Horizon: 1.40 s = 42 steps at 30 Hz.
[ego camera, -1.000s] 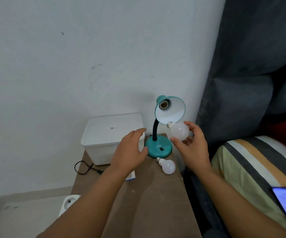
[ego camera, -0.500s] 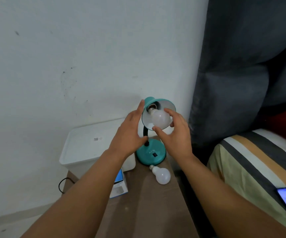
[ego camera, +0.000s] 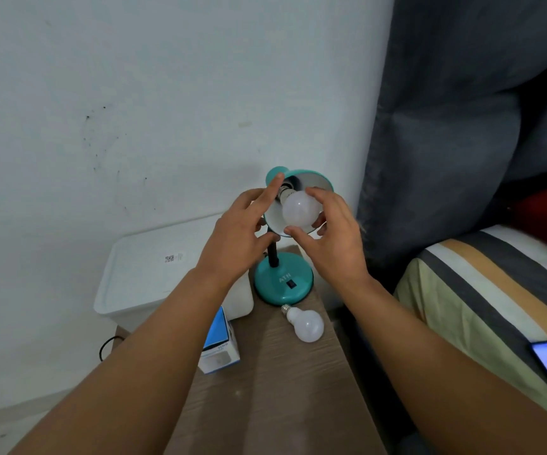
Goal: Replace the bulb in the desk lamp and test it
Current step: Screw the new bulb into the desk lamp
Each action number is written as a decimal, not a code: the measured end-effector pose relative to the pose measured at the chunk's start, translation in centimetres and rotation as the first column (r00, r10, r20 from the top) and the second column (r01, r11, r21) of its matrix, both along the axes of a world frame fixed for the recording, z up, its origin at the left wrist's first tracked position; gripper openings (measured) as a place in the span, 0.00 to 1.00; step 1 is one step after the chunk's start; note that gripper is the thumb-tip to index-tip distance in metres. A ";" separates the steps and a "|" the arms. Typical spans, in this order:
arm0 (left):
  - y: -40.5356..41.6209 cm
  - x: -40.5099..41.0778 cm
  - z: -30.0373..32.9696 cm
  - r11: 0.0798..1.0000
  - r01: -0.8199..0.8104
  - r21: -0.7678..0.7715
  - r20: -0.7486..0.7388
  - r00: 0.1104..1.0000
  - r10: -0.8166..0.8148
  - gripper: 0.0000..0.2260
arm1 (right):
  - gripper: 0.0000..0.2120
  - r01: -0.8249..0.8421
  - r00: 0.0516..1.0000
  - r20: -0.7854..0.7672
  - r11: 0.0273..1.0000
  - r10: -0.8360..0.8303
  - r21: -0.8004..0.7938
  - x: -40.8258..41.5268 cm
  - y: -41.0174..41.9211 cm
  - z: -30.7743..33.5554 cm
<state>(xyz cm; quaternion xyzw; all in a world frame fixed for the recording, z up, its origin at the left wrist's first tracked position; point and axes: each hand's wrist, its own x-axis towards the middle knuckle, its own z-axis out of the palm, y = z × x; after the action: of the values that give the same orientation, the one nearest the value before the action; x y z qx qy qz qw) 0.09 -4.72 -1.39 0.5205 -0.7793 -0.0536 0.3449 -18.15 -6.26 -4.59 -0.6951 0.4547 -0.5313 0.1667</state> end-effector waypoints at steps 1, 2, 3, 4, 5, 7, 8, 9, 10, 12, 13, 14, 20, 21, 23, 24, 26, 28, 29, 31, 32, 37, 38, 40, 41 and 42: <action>0.0 0.1 0.0 1.000 0.005 0.004 0.003 1.000 -0.005 0.44 | 0.31 -0.002 1.000 -0.004 1.000 0.002 0.004 0.0 0.0 0.0; -0.1 0.1 0.1 1.000 0.008 0.012 0.000 1.000 -0.008 0.44 | 0.31 -0.004 1.000 -0.009 1.000 0.004 0.007 0.0 -0.1 0.0; -0.1 0.2 0.1 1.000 0.010 0.022 -0.006 1.000 -0.010 0.44 | 0.32 -0.007 1.000 -0.013 1.000 0.007 0.010 0.0 -0.2 -0.1; -0.2 0.2 0.2 1.000 0.012 0.028 -0.014 1.000 -0.012 0.44 | 0.33 -0.009 1.000 -0.021 1.000 0.009 0.011 0.0 -0.2 -0.1; -0.2 0.2 0.3 0.999 0.015 0.028 -0.023 1.000 -0.014 0.44 | 0.33 -0.009 0.999 -0.034 1.000 0.010 0.012 0.0 -0.2 -0.2; -0.3 0.3 0.3 1.000 0.015 0.026 -0.043 0.999 -0.014 0.44 | 0.32 -0.005 0.999 -0.052 1.000 0.006 0.004 0.1 -0.2 -0.2; -0.3 0.3 0.4 1.000 0.015 0.026 -0.054 0.998 -0.013 0.44 | 0.32 -0.003 0.999 -0.052 1.000 0.003 -0.004 0.1 -0.2 -0.3; -0.4 0.3 0.4 0.999 0.017 0.027 -0.064 0.998 -0.016 0.44 | 0.31 0.000 0.999 -0.052 1.000 0.000 -0.008 0.1 -0.2 -0.3; -0.4 0.3 0.4 0.999 0.021 0.027 -0.071 0.997 -0.019 0.44 | 0.30 0.003 0.999 -0.053 1.000 -0.003 -0.008 0.1 -0.1 -0.2; -0.4 0.2 0.4 0.999 0.023 0.027 -0.076 0.997 -0.021 0.43 | 0.30 -0.004 0.998 -0.058 1.000 0.004 -0.009 0.1 -0.1 -0.1; -0.4 0.2 0.5 0.999 0.022 0.029 -0.077 0.997 -0.019 0.43 | 0.30 -0.013 0.998 -0.059 1.000 0.012 -0.012 0.2 -0.1 -0.1; -0.3 0.1 0.5 0.999 0.021 0.032 -0.080 0.997 -0.018 0.43 | 0.29 -0.019 0.998 -0.056 1.000 0.018 -0.015 0.2 -0.1 -0.1; -0.2 0.0 0.2 0.998 0.028 0.053 -0.118 0.993 -0.022 0.43 | 0.30 0.001 0.989 0.149 0.997 -0.012 0.071 1.0 -0.4 -0.1; -0.3 0.0 0.3 0.998 0.028 0.055 -0.118 0.993 -0.021 0.43 | 0.31 0.006 0.989 0.144 0.997 -0.017 0.079 1.1 -0.5 -0.2; -0.3 0.0 0.3 0.998 0.025 0.059 -0.112 0.994 -0.019 0.43 | 0.31 -0.008 0.990 0.139 0.998 -0.001 0.058 1.2 -0.4 -0.3; -0.3 -0.1 0.3 0.998 0.023 0.061 -0.108 0.994 -0.016 0.43 | 0.31 -0.024 0.991 0.136 0.999 0.018 0.038 1.2 -0.4 -0.4; -0.3 0.0 0.3 0.998 0.019 0.056 -0.097 0.995 -0.013 0.42 | 0.31 -0.049 0.992 0.119 0.998 0.044 0.036 1.1 -0.4 -0.6; -0.2 0.0 0.3 0.999 0.013 0.044 -0.084 0.996 -0.009 0.42 | 0.32 -0.052 0.995 0.091 0.997 0.047 0.054 0.9 -0.2 -0.6; -0.2 0.0 0.3 0.999 0.012 0.041 -0.082 0.997 -0.009 0.42 | 0.32 -0.052 0.996 0.079 0.997 0.047 0.057 0.9 -0.2 -0.6; -0.2 0.0 0.2 0.999 0.018 0.043 -0.091 0.996 -0.014 0.43 | 0.30 -0.044 0.996 0.084 0.997 0.039 0.061 0.8 -0.1 -0.5; -0.2 0.0 0.2 0.999 0.022 0.045 -0.097 0.995 -0.017 0.43 | 0.29 -0.029 0.995 0.096 0.997 0.022 0.065 0.8 -0.1 -0.3; -0.2 0.0 0.2 0.999 0.023 0.044 -0.097 0.995 -0.019 0.43 | 0.31 0.023 0.992 0.123 0.995 -0.035 0.096 1.1 0.0 0.0; -0.2 -0.1 0.2 0.999 0.020 0.043 -0.092 0.996 -0.016 0.43 | 0.31 0.002 0.992 0.123 0.997 -0.011 0.073 1.2 0.0 -0.1; -0.2 -0.1 0.1 0.999 0.014 0.048 -0.091 0.996 -0.009 0.42 | 0.30 -0.031 0.994 0.103 0.998 0.026 0.046 1.2 0.0 -0.3; -0.2 -0.1 0.1 0.999 0.009 0.052 -0.092 0.996 -0.004 0.42 | 0.30 -0.037 0.995 0.093 0.998 0.031 0.055 1.1 0.0 -0.3; -0.3 0.0 0.1 0.998 0.006 0.056 -0.091 0.996 -0.001 0.42 | 0.31 -0.037 0.996 0.082 0.997 0.031 0.068 1.1 0.0 -0.3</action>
<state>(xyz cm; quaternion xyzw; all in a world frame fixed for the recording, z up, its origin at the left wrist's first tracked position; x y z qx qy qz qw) 0.06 -4.98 -1.32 0.5257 -0.7618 -0.0996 0.3652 -17.08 -6.28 -4.91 -0.6744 0.4538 -0.5401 0.2180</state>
